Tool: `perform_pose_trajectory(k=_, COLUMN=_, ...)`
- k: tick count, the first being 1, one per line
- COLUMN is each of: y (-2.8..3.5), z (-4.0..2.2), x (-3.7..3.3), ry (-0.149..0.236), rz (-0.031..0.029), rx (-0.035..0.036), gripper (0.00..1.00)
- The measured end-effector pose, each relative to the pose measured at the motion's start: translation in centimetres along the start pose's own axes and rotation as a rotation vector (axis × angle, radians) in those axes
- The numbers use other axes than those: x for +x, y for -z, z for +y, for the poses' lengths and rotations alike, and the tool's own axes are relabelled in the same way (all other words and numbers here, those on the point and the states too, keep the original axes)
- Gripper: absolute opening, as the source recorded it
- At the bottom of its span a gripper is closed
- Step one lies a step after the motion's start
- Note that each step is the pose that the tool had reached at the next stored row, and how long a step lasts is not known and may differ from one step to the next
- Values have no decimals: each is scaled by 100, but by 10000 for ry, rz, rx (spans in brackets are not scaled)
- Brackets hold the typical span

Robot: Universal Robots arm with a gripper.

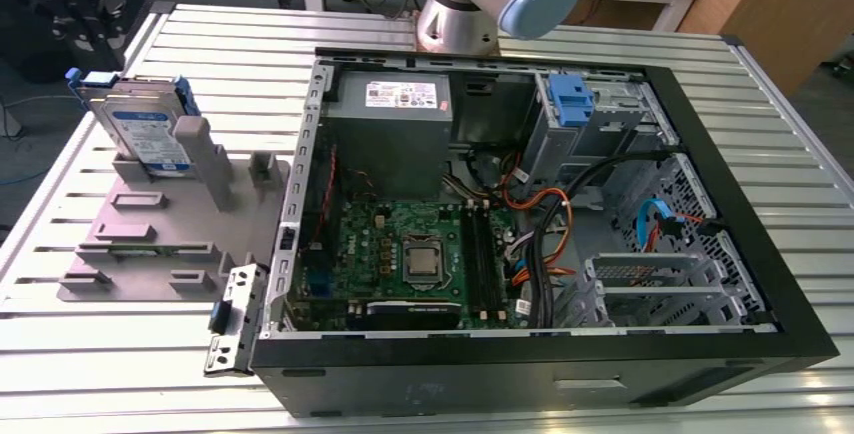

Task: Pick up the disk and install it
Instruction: 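Pick up the disk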

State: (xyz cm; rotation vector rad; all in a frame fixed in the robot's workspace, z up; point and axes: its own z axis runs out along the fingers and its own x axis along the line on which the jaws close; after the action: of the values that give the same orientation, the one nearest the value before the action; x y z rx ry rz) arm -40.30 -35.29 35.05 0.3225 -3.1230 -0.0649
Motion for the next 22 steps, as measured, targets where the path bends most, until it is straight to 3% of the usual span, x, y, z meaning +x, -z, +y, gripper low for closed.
perform_pose_trajectory(k=22, y=-2, z=0, x=0, ry=3998, rz=165, rx=-13, gripper=11)
